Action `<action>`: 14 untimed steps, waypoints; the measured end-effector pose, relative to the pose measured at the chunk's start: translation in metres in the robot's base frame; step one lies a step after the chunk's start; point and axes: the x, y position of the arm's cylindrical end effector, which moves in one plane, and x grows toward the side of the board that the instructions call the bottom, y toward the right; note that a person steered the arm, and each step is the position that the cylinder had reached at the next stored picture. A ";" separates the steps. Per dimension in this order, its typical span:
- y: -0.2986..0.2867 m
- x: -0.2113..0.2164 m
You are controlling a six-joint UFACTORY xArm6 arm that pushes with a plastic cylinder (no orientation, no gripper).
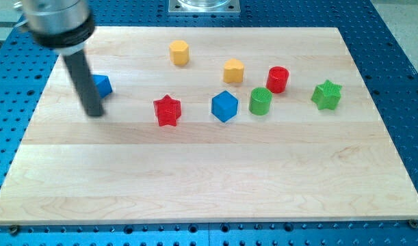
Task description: Move triangle above red star
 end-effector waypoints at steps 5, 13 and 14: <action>0.064 -0.072; 0.069 -0.089; 0.093 -0.086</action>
